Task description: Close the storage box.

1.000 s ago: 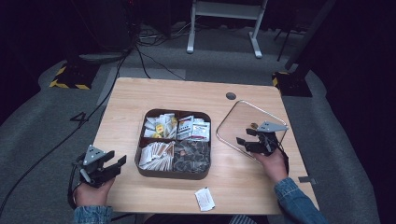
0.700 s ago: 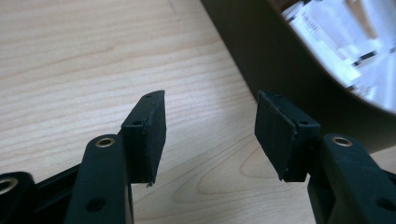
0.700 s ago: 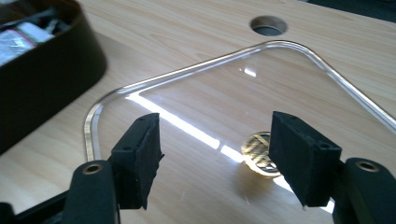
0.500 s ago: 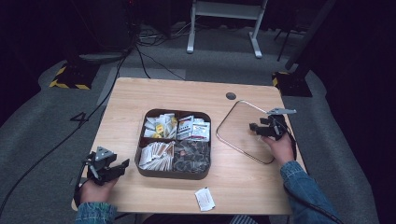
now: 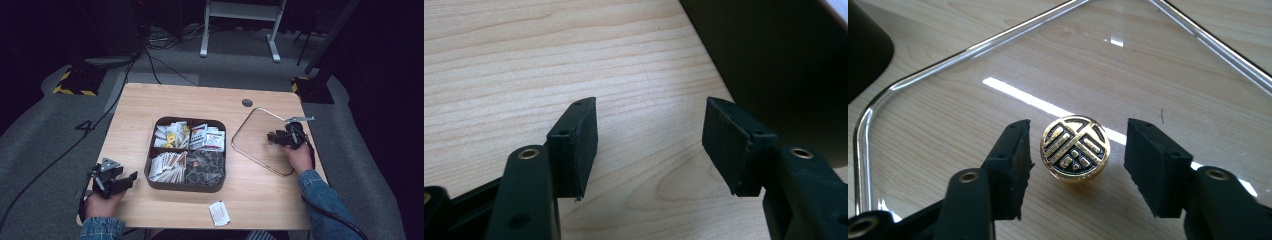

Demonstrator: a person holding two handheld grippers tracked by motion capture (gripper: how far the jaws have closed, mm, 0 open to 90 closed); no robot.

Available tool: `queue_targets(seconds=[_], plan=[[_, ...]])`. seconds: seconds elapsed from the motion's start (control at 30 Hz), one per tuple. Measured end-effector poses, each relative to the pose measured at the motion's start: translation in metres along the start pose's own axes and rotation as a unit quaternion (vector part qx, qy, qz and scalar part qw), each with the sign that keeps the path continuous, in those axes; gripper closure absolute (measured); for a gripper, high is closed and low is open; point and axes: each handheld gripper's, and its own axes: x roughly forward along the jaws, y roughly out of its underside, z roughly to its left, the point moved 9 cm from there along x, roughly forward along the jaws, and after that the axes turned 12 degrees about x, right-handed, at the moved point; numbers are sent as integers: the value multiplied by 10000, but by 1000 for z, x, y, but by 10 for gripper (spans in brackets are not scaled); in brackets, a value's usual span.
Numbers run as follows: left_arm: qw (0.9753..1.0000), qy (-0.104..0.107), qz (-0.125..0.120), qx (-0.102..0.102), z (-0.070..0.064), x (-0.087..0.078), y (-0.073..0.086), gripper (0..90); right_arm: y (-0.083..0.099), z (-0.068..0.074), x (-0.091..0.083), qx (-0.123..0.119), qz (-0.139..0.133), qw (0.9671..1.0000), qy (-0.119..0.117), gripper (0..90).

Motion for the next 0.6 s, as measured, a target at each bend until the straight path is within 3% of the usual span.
queue_targets(seconds=[0.1,0.43,0.53,0.6], plan=[[10000,-32,20,75,0,1,1,376,4,0,5,-135,149,9998,56,572],[9996,-113,3,260,2,4,6,320,6,-3,6,-9,-11,9997,-261,578],[9988,-167,6,450,1,6,7,290,8,-2,6,-137,-119,9993,-325,579],[9988,-175,5,462,0,6,6,281,8,-3,7,-215,-198,9990,-327,578]])
